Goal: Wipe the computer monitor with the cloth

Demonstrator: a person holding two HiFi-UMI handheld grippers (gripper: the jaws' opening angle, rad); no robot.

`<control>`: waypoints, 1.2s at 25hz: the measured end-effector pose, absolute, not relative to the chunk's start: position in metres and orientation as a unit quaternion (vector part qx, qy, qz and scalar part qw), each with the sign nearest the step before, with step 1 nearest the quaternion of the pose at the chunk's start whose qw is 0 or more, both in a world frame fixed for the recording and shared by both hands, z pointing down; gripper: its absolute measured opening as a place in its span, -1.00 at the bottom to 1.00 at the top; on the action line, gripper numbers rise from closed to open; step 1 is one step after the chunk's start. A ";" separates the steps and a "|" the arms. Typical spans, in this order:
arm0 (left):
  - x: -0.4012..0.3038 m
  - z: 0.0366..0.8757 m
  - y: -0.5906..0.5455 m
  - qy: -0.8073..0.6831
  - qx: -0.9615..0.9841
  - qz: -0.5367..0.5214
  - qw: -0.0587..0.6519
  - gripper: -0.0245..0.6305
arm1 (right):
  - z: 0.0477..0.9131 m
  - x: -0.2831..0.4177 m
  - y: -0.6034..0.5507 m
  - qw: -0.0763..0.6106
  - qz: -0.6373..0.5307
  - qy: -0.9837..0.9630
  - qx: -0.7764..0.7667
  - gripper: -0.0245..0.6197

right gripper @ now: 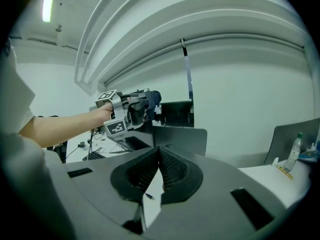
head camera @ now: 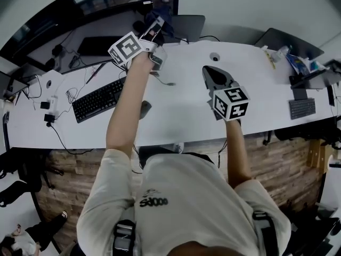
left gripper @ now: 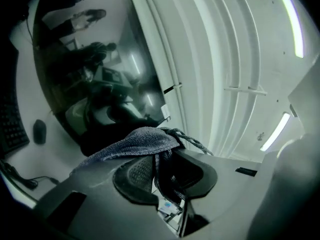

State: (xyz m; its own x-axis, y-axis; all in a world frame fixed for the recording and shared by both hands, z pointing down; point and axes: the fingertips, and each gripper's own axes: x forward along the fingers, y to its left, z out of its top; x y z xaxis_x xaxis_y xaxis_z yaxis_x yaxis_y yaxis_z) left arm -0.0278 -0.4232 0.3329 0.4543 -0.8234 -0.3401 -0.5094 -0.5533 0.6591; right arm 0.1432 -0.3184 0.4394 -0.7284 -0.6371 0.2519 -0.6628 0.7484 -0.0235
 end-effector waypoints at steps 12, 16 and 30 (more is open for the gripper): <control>-0.042 0.261 -0.382 -0.448 0.846 -0.263 0.118 -0.64 | 0.390 0.132 -0.315 0.094 0.000 -0.936 0.339 -0.92; -0.066 0.269 -0.354 -0.517 0.844 -0.132 0.048 -0.64 | 0.362 0.108 -0.317 0.083 -0.035 -0.944 0.317 -0.92; -0.168 0.296 -0.228 -0.631 0.768 0.078 -0.076 -0.63 | 0.307 0.001 -0.295 0.066 -0.109 -0.955 0.270 -0.92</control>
